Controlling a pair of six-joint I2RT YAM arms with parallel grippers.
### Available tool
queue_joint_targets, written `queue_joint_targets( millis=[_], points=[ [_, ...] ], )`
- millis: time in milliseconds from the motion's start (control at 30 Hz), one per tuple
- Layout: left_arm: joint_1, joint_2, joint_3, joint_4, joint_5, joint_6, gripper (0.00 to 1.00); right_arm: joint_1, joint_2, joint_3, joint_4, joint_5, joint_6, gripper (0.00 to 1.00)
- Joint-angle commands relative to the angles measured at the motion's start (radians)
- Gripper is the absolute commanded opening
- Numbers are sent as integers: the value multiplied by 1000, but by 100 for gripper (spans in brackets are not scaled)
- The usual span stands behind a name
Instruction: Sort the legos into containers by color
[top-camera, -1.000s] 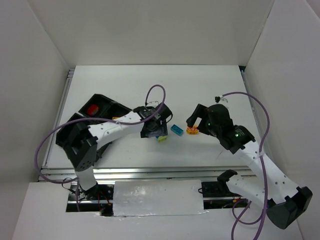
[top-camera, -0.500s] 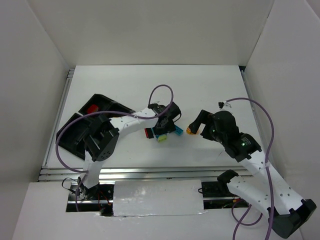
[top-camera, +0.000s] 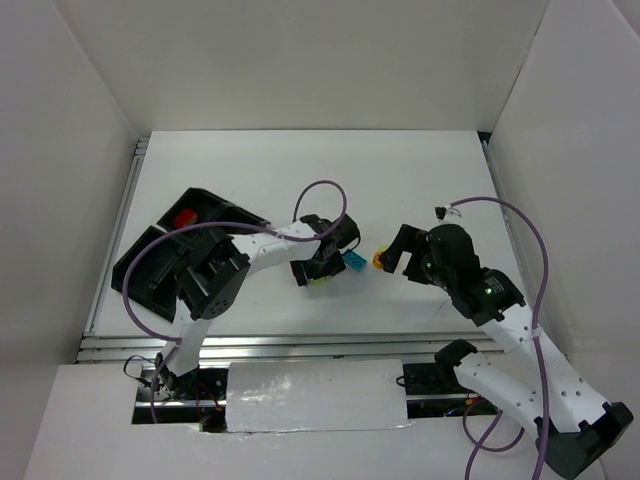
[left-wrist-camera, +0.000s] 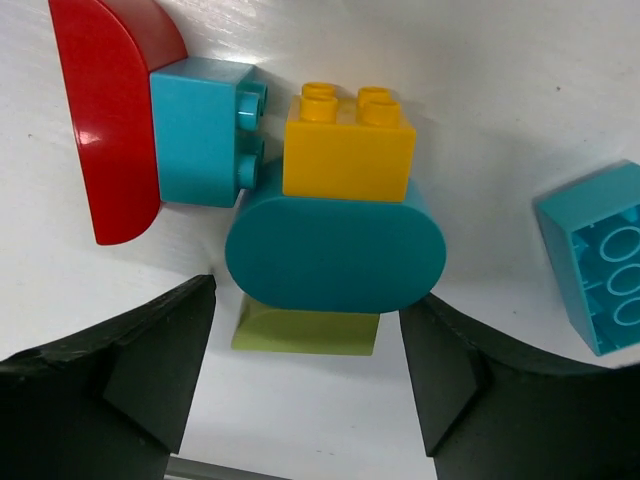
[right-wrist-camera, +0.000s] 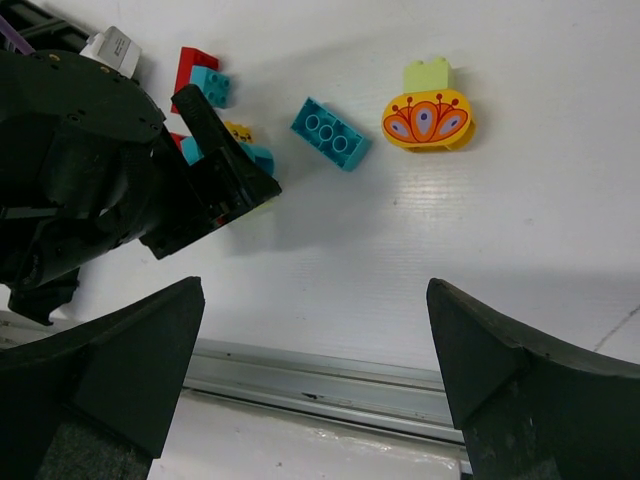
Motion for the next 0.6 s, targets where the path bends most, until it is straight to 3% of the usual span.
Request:
queue_joint_targets(
  millis=[0, 133, 367, 533, 567],
  points=[
    [-1, 9, -11, 30, 5, -18, 85, -7, 1, 7, 2, -15, -32, 100],
    [-1, 20, -8, 52, 6, -4, 72, -13, 10, 21, -1, -18, -50, 100],
    [-7, -40, -77, 102, 5, 31, 18, -16, 11, 8, 17, -32, -44, 100],
    [-33, -135, -131, 144, -21, 120, 0, -21, 16, -10, 42, -54, -20, 100],
    [-41, -147, -135, 145, -29, 140, 0, -19, 16, -10, 44, -54, -17, 100]
  ],
)
